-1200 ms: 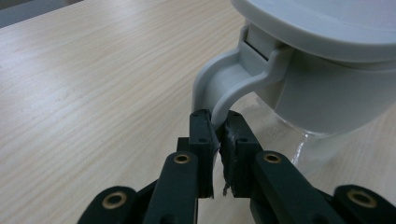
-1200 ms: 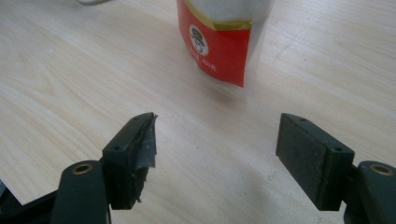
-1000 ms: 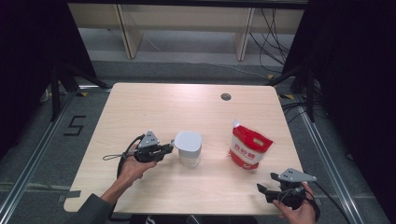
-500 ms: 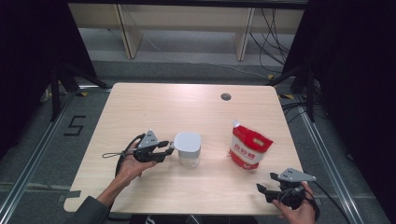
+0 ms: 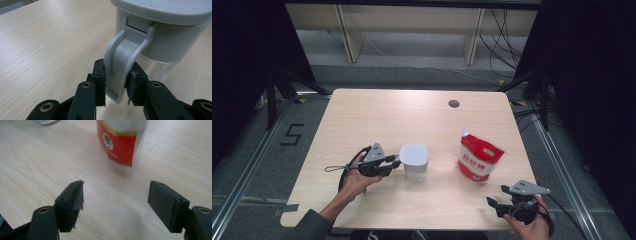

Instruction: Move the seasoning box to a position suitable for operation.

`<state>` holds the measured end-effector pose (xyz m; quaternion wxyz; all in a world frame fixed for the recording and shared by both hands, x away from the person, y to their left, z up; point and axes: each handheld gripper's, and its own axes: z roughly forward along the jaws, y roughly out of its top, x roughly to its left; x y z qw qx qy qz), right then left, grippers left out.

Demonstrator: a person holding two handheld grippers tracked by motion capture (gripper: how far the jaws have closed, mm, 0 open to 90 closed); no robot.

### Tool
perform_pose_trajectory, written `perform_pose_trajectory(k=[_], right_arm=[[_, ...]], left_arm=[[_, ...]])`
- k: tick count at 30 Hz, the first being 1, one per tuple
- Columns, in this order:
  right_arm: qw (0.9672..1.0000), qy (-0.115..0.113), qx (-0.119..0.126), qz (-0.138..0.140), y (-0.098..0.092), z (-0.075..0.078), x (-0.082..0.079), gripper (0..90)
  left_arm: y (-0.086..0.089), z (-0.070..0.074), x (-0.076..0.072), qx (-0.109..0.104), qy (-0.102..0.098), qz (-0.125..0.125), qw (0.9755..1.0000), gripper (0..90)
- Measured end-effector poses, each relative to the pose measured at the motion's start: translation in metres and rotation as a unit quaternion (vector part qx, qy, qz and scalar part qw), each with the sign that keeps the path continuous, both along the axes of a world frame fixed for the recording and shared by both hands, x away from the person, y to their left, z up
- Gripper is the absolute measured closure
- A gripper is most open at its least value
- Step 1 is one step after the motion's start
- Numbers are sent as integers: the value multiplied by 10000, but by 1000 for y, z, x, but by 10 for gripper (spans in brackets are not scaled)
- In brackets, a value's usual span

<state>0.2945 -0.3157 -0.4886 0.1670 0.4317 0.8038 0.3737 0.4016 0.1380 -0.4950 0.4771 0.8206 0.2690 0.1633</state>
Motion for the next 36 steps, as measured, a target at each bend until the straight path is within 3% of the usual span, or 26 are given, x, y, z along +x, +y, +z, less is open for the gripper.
perform_pose_trajectory(k=[1, 2, 4, 8, 9, 11, 12, 16, 17, 19, 24, 25, 28, 29, 30, 34, 36], right_arm=[[10000, 27, 21, -85, 1, 1, -2, 296], [10000, -90, -15, 38, 0, 0, 0, 295], [9999, -108, -29, 51, 1, 1, 0, 296], [9999, -26, 45, 127, 1, 0, 1, 295], [9999, -52, 14, 97, 0, 1, 0, 295], [9999, 47, 92, -51, 2, 2, -3, 295], [10000, -66, 54, 0, 1, 2, -2, 295], [9999, -135, -1, 84, 0, 1, -1, 295], [10000, -26, 85, 3, 2, 2, -3, 295], [9998, -129, 45, 130, 1, 2, -1, 295], [9998, -141, 28, 137, 1, 1, 0, 294], [9998, -149, 27, 140, 0, 1, 0, 294], [9998, -101, 58, 174, 1, 1, -1, 292], [9997, -175, -7, 154, 1, 2, -1, 292], [9999, -5, 89, 74, 3, 2, -2, 292], [9997, -151, -58, 186, 3, 2, -2, 291], [9997, -131, -56, 199, 3, 1, -1, 291]], left_arm=[[-1, 1, -3, 34, 58, 18, 10000, 708], [-3, 1, -7, 44, 26, -6, 10000, 708], [-7, 1, -14, 59, 71, -35, 10000, 708], [-10, 3, -23, 53, 151, -77, 9998, 704], [-13, 2, -27, -41, 211, 10, 9998, 703], [-13, 2, -29, -7, 179, -38, 9998, 702], [-13, 2, -31, -20, 216, -28, 9998, 702], [-18, 3, -39, 79, 183, -200, 9996, 701], [-20, 2, -41, 33, 225, -199, 9995, 701], [-21, 3, -45, 8, 266, -179, 9995, 698], [-20, 2, -46, -18, 220, -279, 9994, 692], [-21, 2, -48, -39, 300, -199, 9993, 692], [-23, 2, -51, -78, 230, -234, 9994, 691], [-24, 2, -53, -76, 305, -181, 9993, 690], [-24, 2, -53, -96, 262, -209, 9994, 690], [-24, 2, -56, -34, 235, -184, 9995, 685], [-24, 3, -55, 24, 361, -288, 9989, 654]])
